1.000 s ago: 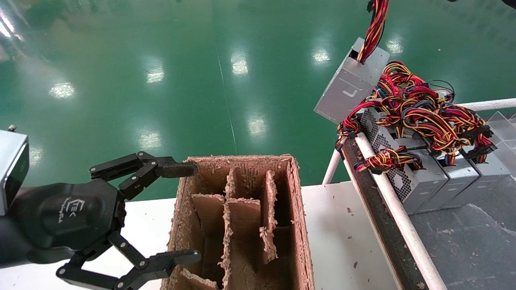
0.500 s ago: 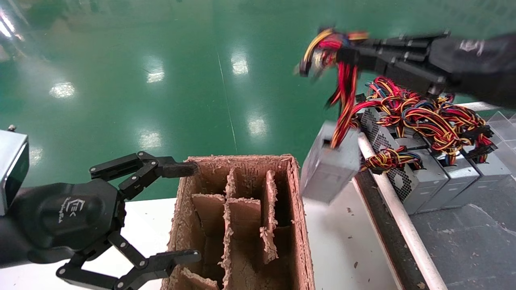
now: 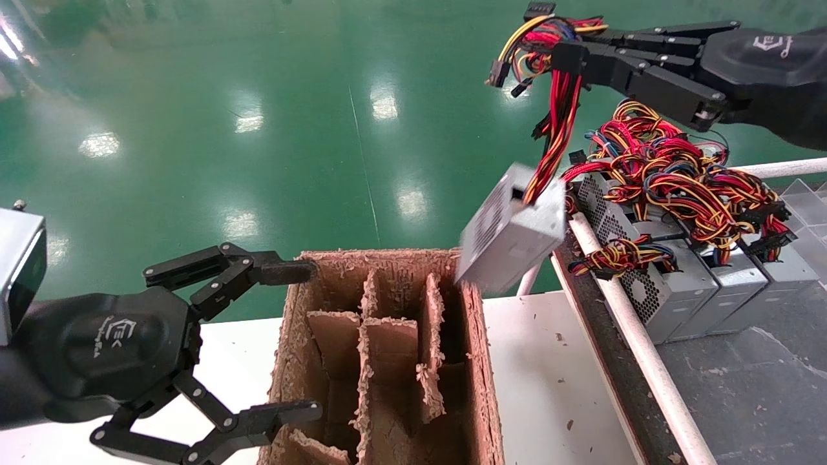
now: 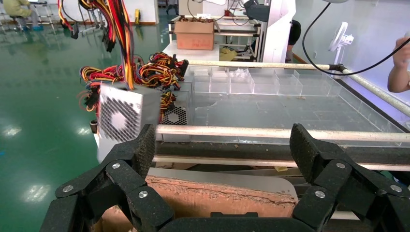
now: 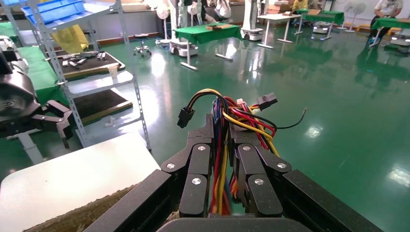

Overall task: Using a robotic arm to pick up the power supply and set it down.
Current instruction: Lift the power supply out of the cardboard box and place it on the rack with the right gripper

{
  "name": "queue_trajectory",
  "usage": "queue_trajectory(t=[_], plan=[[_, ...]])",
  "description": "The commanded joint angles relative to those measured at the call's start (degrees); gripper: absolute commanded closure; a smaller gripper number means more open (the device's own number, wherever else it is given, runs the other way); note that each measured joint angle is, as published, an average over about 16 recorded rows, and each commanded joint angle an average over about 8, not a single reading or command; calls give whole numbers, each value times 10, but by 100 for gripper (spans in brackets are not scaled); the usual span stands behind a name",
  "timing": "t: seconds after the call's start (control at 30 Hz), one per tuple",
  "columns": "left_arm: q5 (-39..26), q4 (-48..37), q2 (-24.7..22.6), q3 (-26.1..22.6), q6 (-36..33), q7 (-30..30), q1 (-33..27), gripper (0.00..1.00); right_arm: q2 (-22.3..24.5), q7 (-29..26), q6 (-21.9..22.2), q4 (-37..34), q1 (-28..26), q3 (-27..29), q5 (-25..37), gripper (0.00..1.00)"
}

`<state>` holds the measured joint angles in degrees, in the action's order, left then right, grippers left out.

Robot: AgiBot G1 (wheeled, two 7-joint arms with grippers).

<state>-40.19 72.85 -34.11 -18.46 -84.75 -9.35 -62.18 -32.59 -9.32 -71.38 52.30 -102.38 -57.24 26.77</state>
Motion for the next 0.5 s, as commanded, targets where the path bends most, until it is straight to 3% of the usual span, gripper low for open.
queue_trajectory(t=[0.03, 0.5], plan=[[0, 0, 0, 0, 0, 0, 0, 0, 0, 0, 3, 1, -1, 0, 1, 100], [0, 0, 0, 0, 0, 0, 0, 0, 28, -8, -8, 29, -17, 14, -11, 100]])
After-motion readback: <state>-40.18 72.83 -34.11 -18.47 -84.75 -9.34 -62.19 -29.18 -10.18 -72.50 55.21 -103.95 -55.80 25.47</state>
